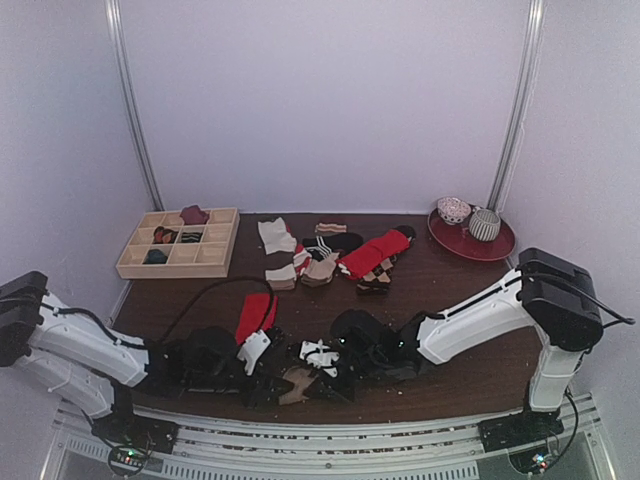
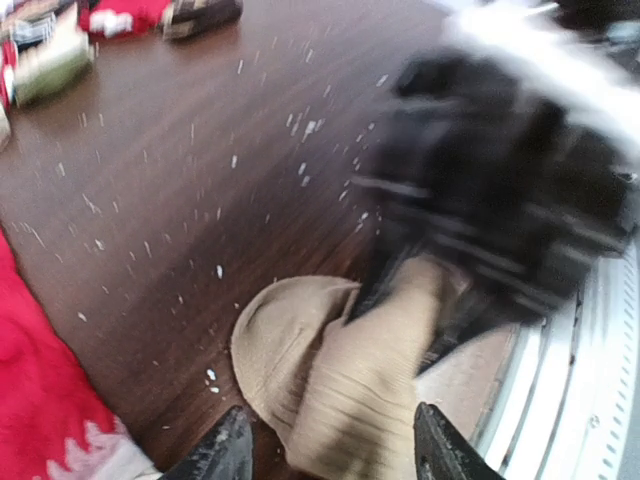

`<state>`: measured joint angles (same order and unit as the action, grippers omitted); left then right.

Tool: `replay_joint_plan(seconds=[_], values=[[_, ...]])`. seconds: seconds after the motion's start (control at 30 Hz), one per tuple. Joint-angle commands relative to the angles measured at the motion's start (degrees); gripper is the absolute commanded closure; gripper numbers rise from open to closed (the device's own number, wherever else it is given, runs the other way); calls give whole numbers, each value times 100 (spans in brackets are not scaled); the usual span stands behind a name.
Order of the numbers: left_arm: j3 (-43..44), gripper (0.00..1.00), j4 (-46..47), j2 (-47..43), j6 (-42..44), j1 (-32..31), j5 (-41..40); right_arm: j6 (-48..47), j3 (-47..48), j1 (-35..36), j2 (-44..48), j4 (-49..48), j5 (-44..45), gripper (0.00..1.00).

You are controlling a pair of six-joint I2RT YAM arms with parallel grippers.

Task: Roll the socks
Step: Roll the sock at the center of the board.

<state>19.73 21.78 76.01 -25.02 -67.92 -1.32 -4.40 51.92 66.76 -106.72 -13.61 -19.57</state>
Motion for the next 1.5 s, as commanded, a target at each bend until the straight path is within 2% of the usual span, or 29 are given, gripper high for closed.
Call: replay_joint_plan(seconds=[0.0, 0.17, 0.37, 0.53, 0.7, 1.0, 1.23, 1.47], values=[[-622, 44, 680, -756, 589, -45, 85, 771, -351, -158, -827, 1759, -292, 78], [-1076, 37, 1635, -1023, 1124, -54, 219, 851, -176, -355, -1117, 2070, -699, 78], [-893, 37, 2346, 41, 1407, -53, 548, 796, 68, -543, -1219, 2477, -883, 78], [-493, 38, 2522, 691, 1513, -55, 811, 792, 97, -596, -1308, 2479, -879, 78], [-481, 39, 2491, 846, 1502, -55, 771, 801, 86, -603, -1347, 2433, -875, 78], [-543, 63, 2338, 1207, 1146, -55, 795, 768, 188, -606, -1361, 2503, -918, 78], [-242, 93, 1992, 1458, 1011, -55, 696, 819, 138, -607, -1327, 2406, -906, 77], [-156, 97, 1398, 1755, 277, -57, 606, 805, -141, -603, -619, 1385, -464, 62]])
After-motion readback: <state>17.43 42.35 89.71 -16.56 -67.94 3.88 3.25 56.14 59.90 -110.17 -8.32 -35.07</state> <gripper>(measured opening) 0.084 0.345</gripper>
